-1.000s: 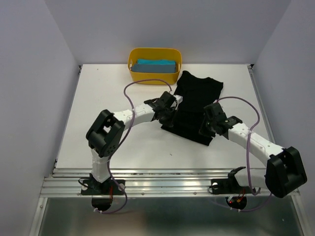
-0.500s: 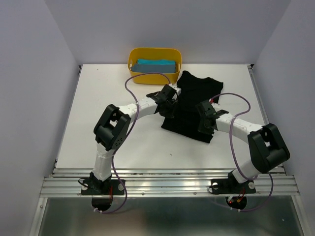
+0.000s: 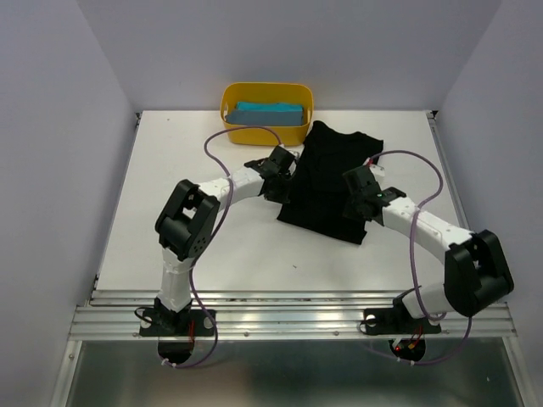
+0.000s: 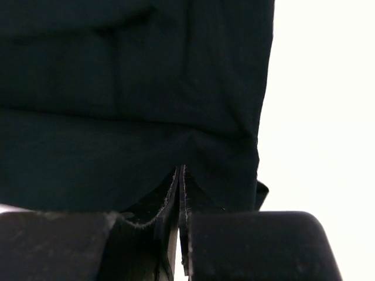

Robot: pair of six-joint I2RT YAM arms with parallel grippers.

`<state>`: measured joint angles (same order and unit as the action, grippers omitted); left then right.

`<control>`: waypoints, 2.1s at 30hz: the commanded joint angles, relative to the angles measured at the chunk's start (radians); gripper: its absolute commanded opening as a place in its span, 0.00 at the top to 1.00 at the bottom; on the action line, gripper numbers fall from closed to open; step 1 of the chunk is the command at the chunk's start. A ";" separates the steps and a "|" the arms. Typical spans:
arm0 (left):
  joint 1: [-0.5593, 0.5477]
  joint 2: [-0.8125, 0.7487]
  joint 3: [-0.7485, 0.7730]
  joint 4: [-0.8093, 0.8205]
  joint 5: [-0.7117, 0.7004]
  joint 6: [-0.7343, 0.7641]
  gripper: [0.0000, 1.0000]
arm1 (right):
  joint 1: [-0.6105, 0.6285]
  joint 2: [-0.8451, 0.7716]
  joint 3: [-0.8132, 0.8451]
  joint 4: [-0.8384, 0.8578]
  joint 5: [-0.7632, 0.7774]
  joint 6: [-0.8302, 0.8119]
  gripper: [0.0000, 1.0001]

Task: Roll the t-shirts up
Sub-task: Roll the T-shirt to the center of the board.

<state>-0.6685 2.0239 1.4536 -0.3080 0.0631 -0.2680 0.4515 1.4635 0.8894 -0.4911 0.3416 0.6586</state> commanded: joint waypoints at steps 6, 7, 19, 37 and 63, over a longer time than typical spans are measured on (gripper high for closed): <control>-0.045 -0.182 -0.013 -0.020 -0.086 -0.034 1.00 | -0.025 -0.158 -0.033 -0.053 0.022 0.070 0.92; -0.045 -0.172 -0.006 -0.017 -0.080 -0.040 1.00 | -0.025 -0.151 -0.038 -0.050 0.019 0.081 0.92; -0.075 -0.047 0.044 0.007 -0.138 -0.056 1.00 | -0.118 -0.007 -0.003 -0.050 -0.041 0.059 0.92; -0.121 -0.099 -0.234 0.064 -0.144 -0.125 1.00 | -0.128 -0.041 -0.217 -0.058 -0.160 0.118 0.92; -0.112 -0.628 -0.611 0.092 0.053 -0.378 0.34 | -0.100 -0.535 -0.305 -0.301 -0.423 0.276 0.28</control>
<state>-0.7795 1.4166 0.9150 -0.2749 0.0093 -0.5735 0.3420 0.9489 0.6643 -0.7578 -0.0212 0.8936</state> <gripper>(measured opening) 0.660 0.721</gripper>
